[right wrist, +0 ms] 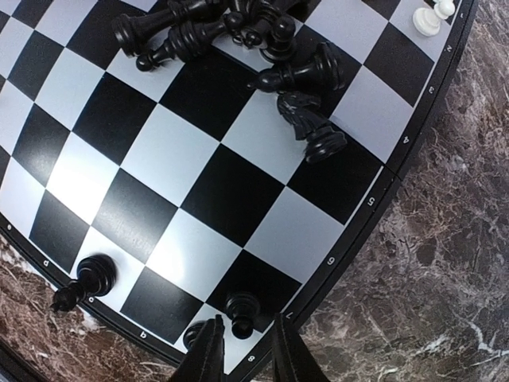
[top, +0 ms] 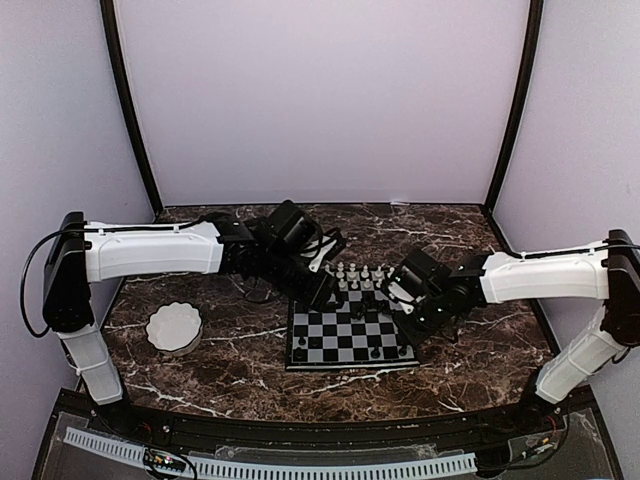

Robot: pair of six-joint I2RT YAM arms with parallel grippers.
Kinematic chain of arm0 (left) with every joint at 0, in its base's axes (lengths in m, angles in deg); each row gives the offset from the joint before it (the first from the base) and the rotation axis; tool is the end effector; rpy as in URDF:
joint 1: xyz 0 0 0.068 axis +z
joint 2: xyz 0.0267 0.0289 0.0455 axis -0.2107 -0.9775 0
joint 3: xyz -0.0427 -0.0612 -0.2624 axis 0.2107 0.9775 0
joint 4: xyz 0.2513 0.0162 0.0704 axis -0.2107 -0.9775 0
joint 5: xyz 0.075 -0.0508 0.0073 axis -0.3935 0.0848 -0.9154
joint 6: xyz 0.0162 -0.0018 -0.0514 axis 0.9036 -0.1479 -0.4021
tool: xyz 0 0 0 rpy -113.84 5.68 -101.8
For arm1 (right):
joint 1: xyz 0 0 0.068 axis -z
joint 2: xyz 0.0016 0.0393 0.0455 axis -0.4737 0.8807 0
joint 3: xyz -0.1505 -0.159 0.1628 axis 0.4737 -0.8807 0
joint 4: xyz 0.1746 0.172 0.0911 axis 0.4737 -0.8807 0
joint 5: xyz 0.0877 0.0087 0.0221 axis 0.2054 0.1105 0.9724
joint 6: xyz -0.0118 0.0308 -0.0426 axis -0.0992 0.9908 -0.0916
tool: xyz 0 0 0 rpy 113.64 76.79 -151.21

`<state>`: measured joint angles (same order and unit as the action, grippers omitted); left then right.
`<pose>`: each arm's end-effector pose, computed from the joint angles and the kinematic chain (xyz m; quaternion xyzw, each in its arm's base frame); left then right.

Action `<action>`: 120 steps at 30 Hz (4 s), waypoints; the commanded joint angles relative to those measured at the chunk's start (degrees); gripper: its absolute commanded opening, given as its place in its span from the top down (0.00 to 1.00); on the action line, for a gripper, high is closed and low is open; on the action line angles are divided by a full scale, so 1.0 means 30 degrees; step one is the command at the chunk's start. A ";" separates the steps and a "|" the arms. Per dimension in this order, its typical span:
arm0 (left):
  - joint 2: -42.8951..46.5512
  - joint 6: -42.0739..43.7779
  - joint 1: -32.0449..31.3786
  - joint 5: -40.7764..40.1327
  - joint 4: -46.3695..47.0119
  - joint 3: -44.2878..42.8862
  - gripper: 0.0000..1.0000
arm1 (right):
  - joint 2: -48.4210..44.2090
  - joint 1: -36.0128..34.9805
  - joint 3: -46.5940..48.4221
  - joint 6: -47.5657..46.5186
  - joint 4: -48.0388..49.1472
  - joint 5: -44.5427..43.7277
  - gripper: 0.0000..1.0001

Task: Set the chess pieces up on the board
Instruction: Place the pawn at a7, then pick up the pawn from the chessboard.

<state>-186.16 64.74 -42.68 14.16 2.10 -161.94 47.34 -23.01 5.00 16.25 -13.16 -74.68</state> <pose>0.2259 -0.3331 0.2580 0.3105 0.8690 -0.3015 0.2398 0.1747 0.2102 0.1836 -0.2859 0.9384 0.0449 0.1886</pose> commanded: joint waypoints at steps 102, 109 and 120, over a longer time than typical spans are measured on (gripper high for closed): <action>-0.6635 0.3715 0.2530 -0.3003 -0.6741 -0.5032 0.62 | 0.1928 0.6465 0.0772 0.9216 0.9872 2.1497 0.85; -0.6763 0.4499 0.2522 -0.2593 -0.6354 -0.5064 0.65 | 0.2157 0.6519 0.0992 0.9109 0.9726 2.1598 0.85; -0.6539 0.5233 0.2544 -0.2020 -0.7024 -0.5358 0.80 | 0.2526 0.6651 0.1036 0.8931 0.9695 2.1627 0.85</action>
<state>-206.36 78.77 -35.19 5.72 -16.31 -176.93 54.11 -3.52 7.12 43.92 14.88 -10.09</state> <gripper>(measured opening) 0.214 0.153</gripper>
